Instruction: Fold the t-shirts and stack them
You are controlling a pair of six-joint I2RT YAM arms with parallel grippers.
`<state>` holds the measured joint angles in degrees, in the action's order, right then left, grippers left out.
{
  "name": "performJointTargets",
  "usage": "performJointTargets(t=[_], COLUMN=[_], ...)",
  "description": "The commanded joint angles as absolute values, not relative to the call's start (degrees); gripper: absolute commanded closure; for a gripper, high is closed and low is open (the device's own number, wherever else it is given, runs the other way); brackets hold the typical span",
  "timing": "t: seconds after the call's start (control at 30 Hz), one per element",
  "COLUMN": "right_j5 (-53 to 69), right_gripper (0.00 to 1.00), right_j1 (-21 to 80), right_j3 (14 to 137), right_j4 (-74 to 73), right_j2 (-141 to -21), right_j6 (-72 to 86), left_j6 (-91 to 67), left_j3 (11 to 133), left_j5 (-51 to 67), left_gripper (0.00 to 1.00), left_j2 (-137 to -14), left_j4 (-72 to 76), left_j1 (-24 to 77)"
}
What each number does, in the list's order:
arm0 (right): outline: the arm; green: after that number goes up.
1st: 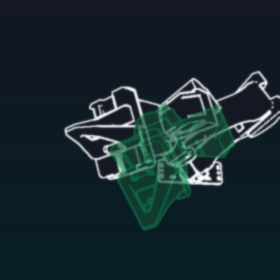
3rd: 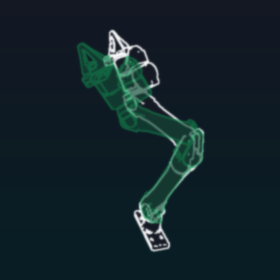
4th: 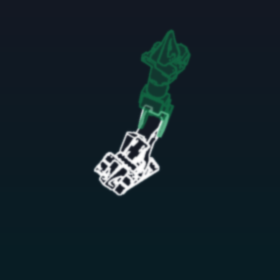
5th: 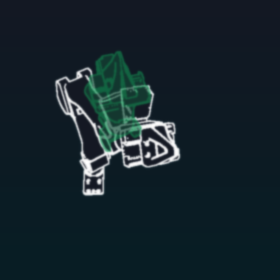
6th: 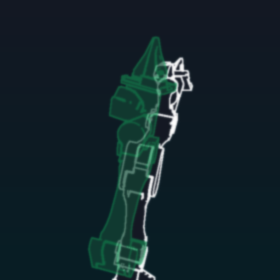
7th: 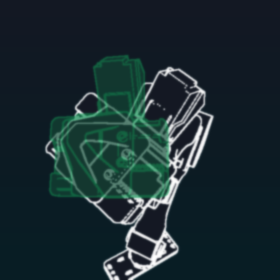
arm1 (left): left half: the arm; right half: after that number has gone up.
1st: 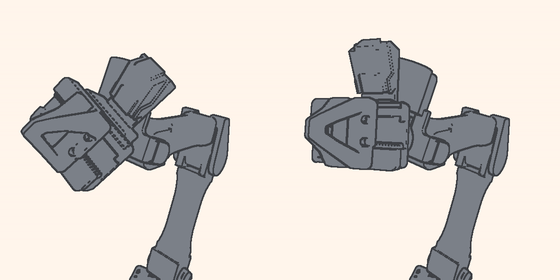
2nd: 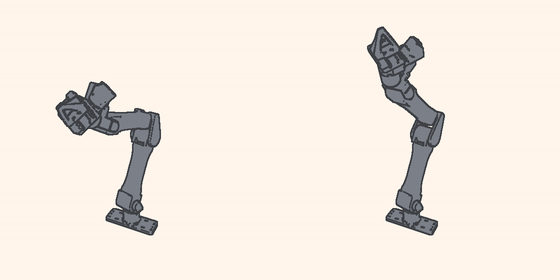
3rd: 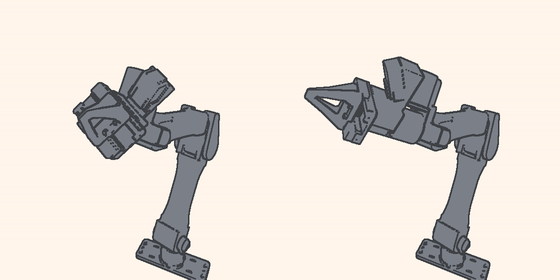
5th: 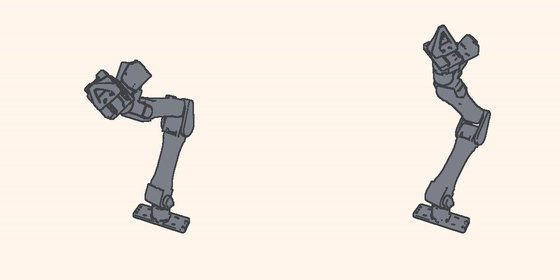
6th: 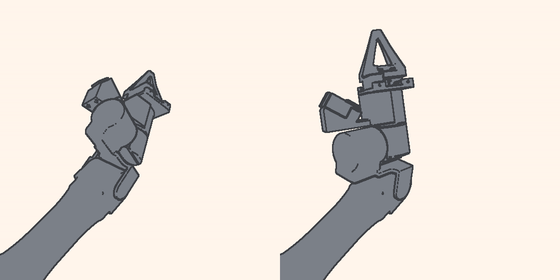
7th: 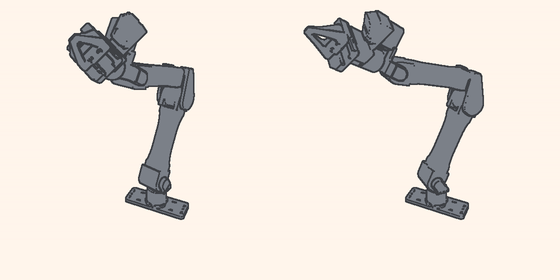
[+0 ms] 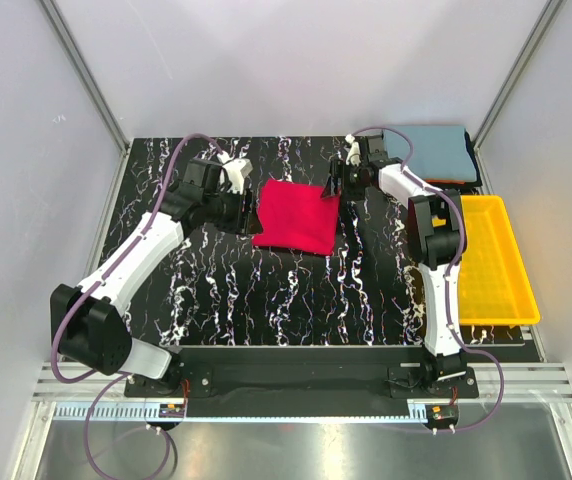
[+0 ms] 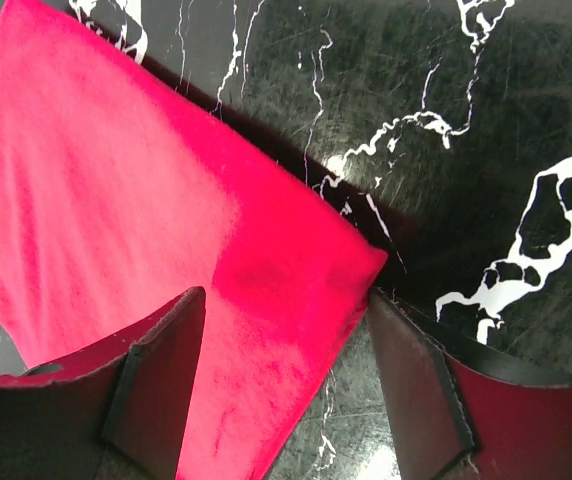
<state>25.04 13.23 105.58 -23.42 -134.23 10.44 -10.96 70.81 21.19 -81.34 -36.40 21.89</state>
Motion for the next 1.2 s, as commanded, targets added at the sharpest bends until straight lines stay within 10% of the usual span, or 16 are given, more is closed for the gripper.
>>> performJointTargets(t=[0.0, 0.43, 0.7, 1.17], right_j5=[22.85, 28.65, 28.13, 13.03], right_gripper=[0.27, 0.39, 1.00, 1.00], right_j1=[13.27, 13.36, 13.36, 13.62], right_j3=[107.05, 103.89, 105.37, 105.91], right_j4=[-24.96, -25.05, -25.66, -28.39], right_j2=[-137.19, -134.30, -132.45, -119.72], right_j6=[11.69, 8.79, 7.21, 1.59], left_j6=[-10.63, -11.69, -11.51, -12.13], left_j3=[72.86, 72.60, 72.25, 71.90], left_j5=[21.62, 23.99, 23.56, 24.79], left_gripper=[0.46, 0.46, 0.45, 0.45], left_j2=[-79.10, -79.37, -78.75, -78.31], left_j4=[-35.16, -34.19, -34.01, -33.49], left_j1=[21.71, 19.25, 19.25, 19.25])
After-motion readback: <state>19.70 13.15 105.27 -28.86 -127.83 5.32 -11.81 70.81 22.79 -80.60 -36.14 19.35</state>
